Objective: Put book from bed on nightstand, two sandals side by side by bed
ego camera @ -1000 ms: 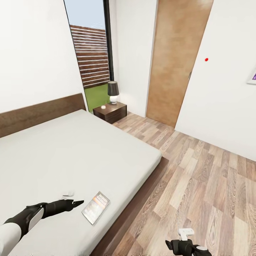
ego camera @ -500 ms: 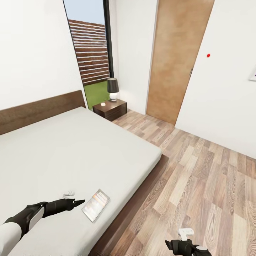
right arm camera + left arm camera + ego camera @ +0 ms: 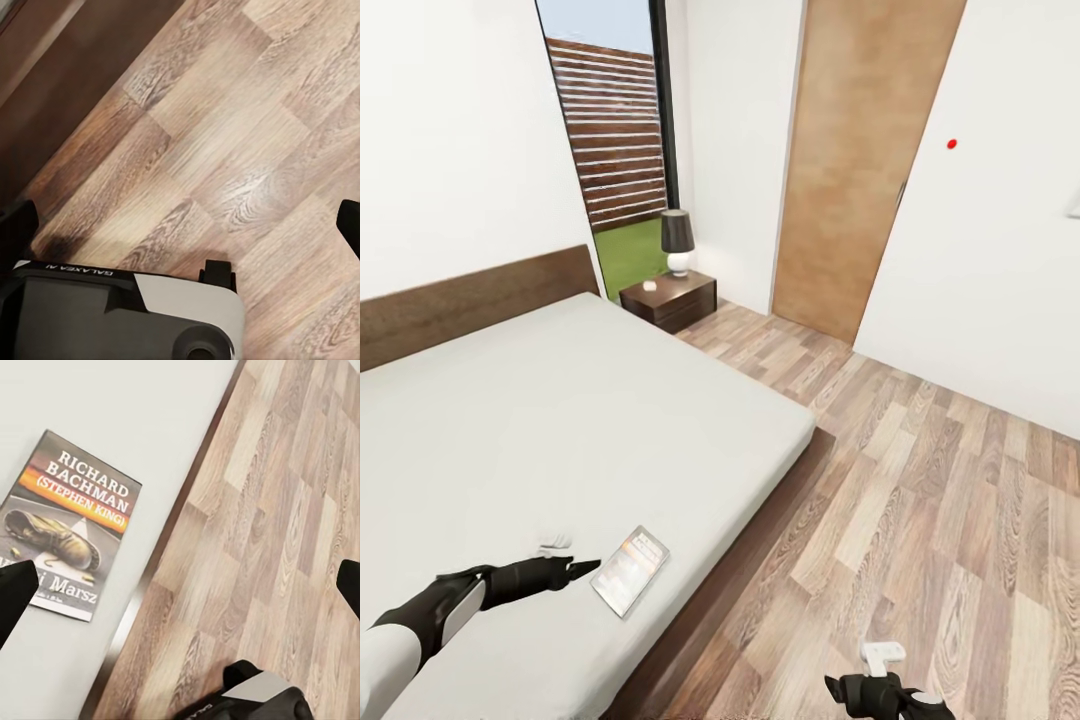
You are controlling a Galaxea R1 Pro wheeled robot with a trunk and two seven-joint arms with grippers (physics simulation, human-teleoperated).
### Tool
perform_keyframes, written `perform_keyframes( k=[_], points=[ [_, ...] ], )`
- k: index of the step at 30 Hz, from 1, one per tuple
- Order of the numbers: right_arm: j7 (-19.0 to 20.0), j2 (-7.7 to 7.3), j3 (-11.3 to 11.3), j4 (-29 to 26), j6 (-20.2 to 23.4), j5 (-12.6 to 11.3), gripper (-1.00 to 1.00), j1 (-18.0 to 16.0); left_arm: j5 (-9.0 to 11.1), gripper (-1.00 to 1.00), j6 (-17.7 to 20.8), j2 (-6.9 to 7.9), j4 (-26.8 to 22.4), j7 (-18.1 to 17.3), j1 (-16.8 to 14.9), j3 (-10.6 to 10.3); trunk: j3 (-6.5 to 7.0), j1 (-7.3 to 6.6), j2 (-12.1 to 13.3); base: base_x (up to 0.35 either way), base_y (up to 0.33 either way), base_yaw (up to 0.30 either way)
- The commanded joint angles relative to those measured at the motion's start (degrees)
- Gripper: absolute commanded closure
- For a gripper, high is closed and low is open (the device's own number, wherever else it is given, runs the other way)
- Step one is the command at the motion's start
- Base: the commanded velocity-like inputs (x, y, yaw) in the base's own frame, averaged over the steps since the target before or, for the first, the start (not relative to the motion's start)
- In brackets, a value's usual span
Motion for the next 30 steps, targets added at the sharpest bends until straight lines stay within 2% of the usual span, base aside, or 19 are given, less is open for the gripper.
perform_keyframes(
  k=[1, 9, 17, 21, 22, 26, 30],
  points=[
    [0.4, 0.04, -0.5, -0.1, 0.2, 0.4, -1.0, 0.0, 0.6, -1.0, 0.6, 0.05, -0.3, -0.1, 0.0, -0.3, -0.2, 0.03, -0.1, 0.0, 0.0, 0.0],
    [0.4, 0.04, -0.5, -0.1, 0.2, 0.4, -1.0, 0.0, 0.6, -1.0, 0.6, 0.12, -2.8, 0.2, 0.0, -0.3, -0.95, 0.03, -0.1, 0.0, 0.0, 0.0],
    [0.4, 0.04, -0.5, -0.1, 0.2, 0.4, -1.0, 0.0, 0.9, -1.0, 1.1, 1.43, -4.5, 0.3, 0.0, 0.0, -1.7, 0.03, -0.1, 0.0, 0.0, 0.0],
    [0.4, 0.03, -0.5, -0.1, 0.2, 0.4, -1.0, 0.0, 2.5, -1.0, 1.4, 1.84, -4.8, 0.2, 0.0, 2.6, -2.07, 0.03, -0.1, 0.0, 0.0, 0.0],
    [0.4, 0.03, -0.5, -0.1, 0.2, 0.4, -1.0, 0.0, 2.5, -1.0, 1.4, 1.84, -4.8, 0.2, 0.0, 2.6, -2.17, 0.03, -0.1, 0.0, 0.0, 0.0],
    [0.4, 0.04, -0.5, -0.1, 0.2, 0.4, -1.0, 0.0, 3.5, -1.0, 2.5, 2.03, -5.0, 0.1, 0.1, 5.6, -2.54, 0.03, -0.1, 0.0, 0.0, 0.0],
    [0.4, 0.01, -0.5, -0.1, 0.2, 0.4, -1.0, 0.0, 3.8, -1.0, 3.0, 2.13, -5.1, 0.2, 0.1, 6.7, -2.91, 0.03, -0.1, 0.0, 0.0, 0.0]
  ],
)
